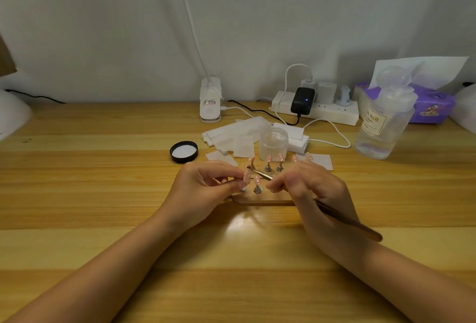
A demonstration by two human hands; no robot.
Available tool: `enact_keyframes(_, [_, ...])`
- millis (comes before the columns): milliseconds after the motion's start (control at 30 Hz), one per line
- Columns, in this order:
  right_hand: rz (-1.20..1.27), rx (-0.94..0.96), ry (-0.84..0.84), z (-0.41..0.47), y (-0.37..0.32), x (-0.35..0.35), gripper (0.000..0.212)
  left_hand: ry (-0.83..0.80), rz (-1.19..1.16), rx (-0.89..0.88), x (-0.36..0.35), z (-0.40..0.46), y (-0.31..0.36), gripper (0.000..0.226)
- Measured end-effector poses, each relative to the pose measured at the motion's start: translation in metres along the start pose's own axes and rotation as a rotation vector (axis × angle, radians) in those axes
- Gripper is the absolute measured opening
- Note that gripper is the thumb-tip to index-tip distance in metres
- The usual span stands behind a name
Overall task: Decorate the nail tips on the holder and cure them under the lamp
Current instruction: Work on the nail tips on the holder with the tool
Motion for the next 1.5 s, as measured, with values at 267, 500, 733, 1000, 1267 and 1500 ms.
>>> enact_keyframes(267, [0.096, 0.005, 0.006, -0.002, -0.001, 0.003, 0.042, 0.023, -0.012, 0.048, 0.002, -0.001, -0.005, 0.014])
enact_keyframes(500, [0.074, 0.022, -0.036, -0.002, -0.002, -0.002, 0.053, 0.020, -0.024, 0.080, 0.001, 0.000, -0.010, 0.012])
enact_keyframes(733, [0.085, -0.045, -0.006, 0.000, 0.002, 0.001, 0.032, 0.020, -0.034, 0.076, 0.001, 0.000, -0.009, 0.011])
enact_keyframes(1000, [0.047, 0.036, -0.018, 0.000, -0.002, 0.000, 0.037, 0.004, -0.004, 0.042, 0.001, -0.001, -0.004, 0.013])
enact_keyframes(1267, [0.065, 0.031, -0.008, -0.002, -0.004, 0.002, 0.038, -0.003, 0.000, 0.054, 0.000, 0.000, -0.004, 0.013])
enact_keyframes(1500, [0.021, 0.025, -0.026, -0.002, -0.002, -0.001, 0.053, 0.004, 0.002, 0.056, 0.001, -0.001, -0.004, 0.014])
Point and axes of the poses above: each hand's wrist, its own z-axis towards the middle knuckle, its own x-axis out of the back of the hand, y = z × x, the point moved 8 cm from there along z, towards the middle knuckle, and after that the axes turned 8 degrees about z, right-handed, at the moved point
